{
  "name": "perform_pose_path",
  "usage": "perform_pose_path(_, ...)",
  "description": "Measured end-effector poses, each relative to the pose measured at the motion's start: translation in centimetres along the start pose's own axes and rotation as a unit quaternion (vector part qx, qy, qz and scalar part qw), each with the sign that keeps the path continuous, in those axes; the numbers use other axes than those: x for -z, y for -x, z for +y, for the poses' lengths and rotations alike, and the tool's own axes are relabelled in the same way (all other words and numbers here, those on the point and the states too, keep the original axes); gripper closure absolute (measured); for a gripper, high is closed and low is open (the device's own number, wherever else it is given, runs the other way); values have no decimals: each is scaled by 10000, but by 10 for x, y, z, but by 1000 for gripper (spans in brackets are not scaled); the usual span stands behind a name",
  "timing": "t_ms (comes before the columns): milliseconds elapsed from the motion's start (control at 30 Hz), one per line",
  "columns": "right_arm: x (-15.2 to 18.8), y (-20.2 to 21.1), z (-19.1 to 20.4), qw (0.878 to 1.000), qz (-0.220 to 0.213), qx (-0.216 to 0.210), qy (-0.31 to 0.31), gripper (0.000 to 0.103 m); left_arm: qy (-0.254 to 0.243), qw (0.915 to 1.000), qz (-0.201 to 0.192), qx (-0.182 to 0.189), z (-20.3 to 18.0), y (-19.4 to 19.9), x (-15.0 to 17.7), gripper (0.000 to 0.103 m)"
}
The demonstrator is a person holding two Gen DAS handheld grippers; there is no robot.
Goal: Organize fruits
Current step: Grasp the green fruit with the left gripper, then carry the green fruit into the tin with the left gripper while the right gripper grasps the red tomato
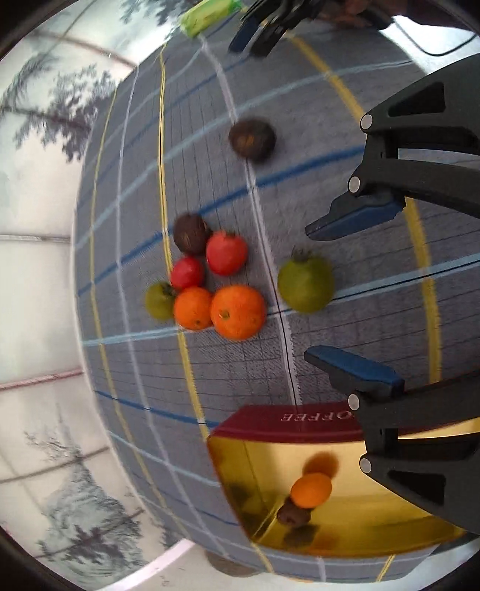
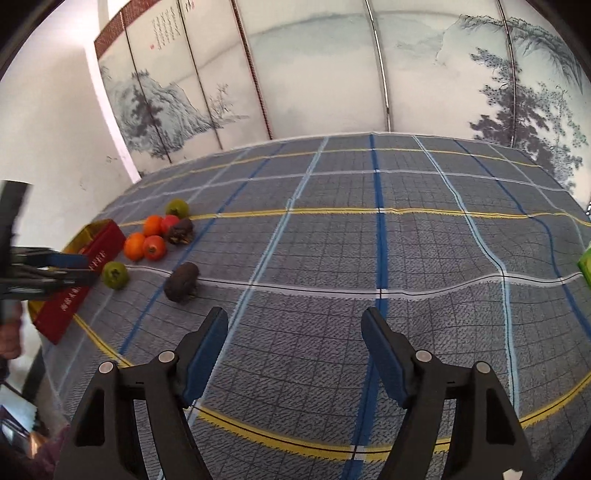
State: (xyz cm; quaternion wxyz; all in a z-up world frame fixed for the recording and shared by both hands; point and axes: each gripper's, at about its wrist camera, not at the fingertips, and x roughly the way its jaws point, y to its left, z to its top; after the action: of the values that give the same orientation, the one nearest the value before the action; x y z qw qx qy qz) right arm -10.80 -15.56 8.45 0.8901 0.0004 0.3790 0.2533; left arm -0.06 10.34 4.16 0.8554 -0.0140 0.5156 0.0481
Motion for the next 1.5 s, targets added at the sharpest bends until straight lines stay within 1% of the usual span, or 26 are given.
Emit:
perform_pose_path(67, 0, 0, 1, 10000, -18, -76, 18, 30, -22, 10000, 52, -63, 2, -11, -2, 43)
perform_pose_path(133, 1, -1, 2, 9999, 1, -118, 51, 30, 9, 9999, 82, 86, 2, -19, -2, 45)
perform_pose_path(167, 0, -1, 3, 9999, 7, -132, 62, 30, 31, 9998, 95, 165, 2, -21, -1, 51)
perform_pose_path(200, 1, -1, 3, 9998, 5, -166, 66, 30, 33, 9994, 100, 328, 1, -23, -1, 68)
perform_pose_path(267, 1, 0, 2, 9998, -15, -197, 45, 28, -76, 9998, 11, 183, -8, -22, 1, 68)
perform_pose_path(300, 1, 0, 1, 9998, -19, -196, 19, 27, -95, 9998, -12, 197, -10, -20, 2, 68)
perform_pose_path(400, 1, -1, -1, 9998, 5, -191, -9, 27, 82, 9994, -187, 288, -10, -3, 7, 68)
perform_pose_path(433, 1, -1, 0, 9998, 8, -181, -5, 27, 200, 9987, -296, 355, -7, 11, 11, 68)
perform_pose_path(500, 0, -1, 2, 9999, 26, -131, 35, 27, 331, 9979, -421, 352, -3, 29, 16, 68)
perform_pose_path(533, -2, -1, 5, 9998, 59, -194, 64, 27, 383, 9975, -474, 351, 0, 41, 20, 68)
perform_pose_path(567, -5, 0, 10, 9992, 74, -387, 113, 28, 409, 9972, -525, 354, 4, 51, 24, 68)
perform_pose_path(600, -12, 3, 22, 9974, 44, -684, 230, 30, 422, 9969, -575, 327, 6, 59, 26, 68)
perform_pose_path(633, -18, 3, 34, 9954, 39, -894, 355, 32, 427, 9967, -637, 273, 9, 69, 29, 68)
perform_pose_path(667, -25, 1, 49, 9921, 84, -1143, 515, 33, 436, 9966, -656, 250, 12, 77, 32, 68)
perform_pose_path(700, -32, -4, 64, 9880, 182, -1378, 675, 37, 468, 9964, -656, 249, 14, 81, 33, 68)
perform_pose_path(733, -38, -14, 80, 9839, 324, -1546, 838, 44, 527, 9961, -654, 266, 19, 87, 36, 68)
perform_pose_path(767, -42, -24, 93, 9805, 466, -1639, 975, 50, 582, 9957, -660, 276, 23, 92, 39, 68)
perform_pose_path(800, -47, -40, 108, 9770, 655, -1681, 1136, 59, 625, 9954, -672, 278, 26, 96, 41, 68)
perform_pose_path(833, -50, -51, 118, 9751, 762, -1676, 1234, 62, 660, 9951, -689, 276, 31, 100, 44, 68)
perform_pose_path(933, -59, -83, 137, 9724, 1026, -1610, 1343, 62, 709, 9944, -750, 241, 40, 109, 53, 68)
perform_pose_path(1000, -64, -98, 146, 9698, 1201, -1618, 1372, 62, 663, 9949, -738, 175, 44, 111, 58, 68)
perform_pose_path(1100, -69, -116, 155, 9681, 1388, -1497, 1451, 62, 652, 9950, -734, 169, 49, 112, 62, 68)
perform_pose_path(1267, -72, -140, 165, 9676, 1576, -1288, 1496, 62, 787, 9938, -745, 267, 61, 113, 66, 68)
perform_pose_path(1400, -74, -156, 171, 9666, 1669, -1162, 1560, 62, 892, 9929, -757, 227, 70, 114, 69, 68)
perform_pose_path(1433, -74, -157, 173, 9664, 1647, -1139, 1614, 68, 925, 9925, -779, 186, 74, 115, 70, 68)
perform_pose_path(1500, -72, -156, 176, 9660, 1623, -1055, 1713, 75, 1000, 9917, -810, 44, 84, 117, 73, 68)
